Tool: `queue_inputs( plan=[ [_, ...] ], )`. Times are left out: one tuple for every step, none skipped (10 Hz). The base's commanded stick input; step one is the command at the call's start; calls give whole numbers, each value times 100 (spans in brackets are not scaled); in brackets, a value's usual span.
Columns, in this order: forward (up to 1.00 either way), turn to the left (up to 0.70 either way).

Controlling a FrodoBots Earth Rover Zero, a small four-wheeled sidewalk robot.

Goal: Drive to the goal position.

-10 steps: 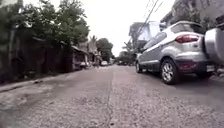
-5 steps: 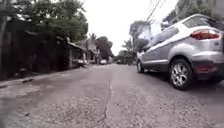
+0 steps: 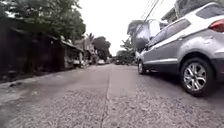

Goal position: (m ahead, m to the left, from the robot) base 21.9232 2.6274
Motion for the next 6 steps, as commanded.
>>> queue_inputs(
  plan=[
    [100,0],
    [100,0],
    [100,0],
    [100,0],
    [100,0],
    [100,0]
  ],
)
